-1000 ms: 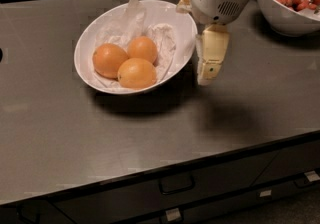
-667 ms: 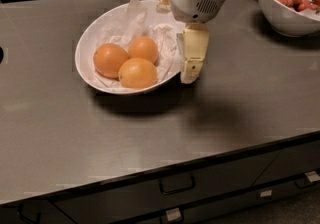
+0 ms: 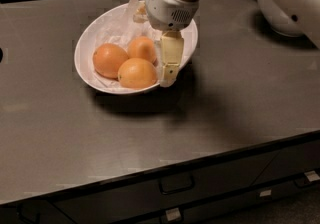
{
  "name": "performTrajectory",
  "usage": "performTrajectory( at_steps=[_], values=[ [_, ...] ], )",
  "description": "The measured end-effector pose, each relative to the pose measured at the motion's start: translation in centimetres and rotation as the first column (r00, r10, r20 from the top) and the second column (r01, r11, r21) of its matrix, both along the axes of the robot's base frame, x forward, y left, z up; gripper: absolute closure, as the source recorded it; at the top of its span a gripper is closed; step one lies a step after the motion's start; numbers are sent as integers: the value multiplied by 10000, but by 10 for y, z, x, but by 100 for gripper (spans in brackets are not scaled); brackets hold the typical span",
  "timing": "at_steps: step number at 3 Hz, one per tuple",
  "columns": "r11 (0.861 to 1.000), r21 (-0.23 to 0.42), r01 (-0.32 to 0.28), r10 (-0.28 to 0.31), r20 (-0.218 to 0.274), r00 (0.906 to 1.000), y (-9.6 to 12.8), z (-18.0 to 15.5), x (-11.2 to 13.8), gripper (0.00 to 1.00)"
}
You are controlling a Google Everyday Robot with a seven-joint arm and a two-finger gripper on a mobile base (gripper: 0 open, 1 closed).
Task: Pick orange from white bowl
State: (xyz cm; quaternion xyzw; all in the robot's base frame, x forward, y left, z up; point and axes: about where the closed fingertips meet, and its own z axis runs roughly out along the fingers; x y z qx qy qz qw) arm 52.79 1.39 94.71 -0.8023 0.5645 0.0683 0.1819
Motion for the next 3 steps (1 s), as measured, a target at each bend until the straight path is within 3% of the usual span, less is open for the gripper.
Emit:
performTrajectory(
  at_steps=[1,3],
  values=[
    [10000,0,0,0,0,10000,0,0,0,0],
    [9960,-319,-832,835,77,9965,37,13,15,0]
  ],
)
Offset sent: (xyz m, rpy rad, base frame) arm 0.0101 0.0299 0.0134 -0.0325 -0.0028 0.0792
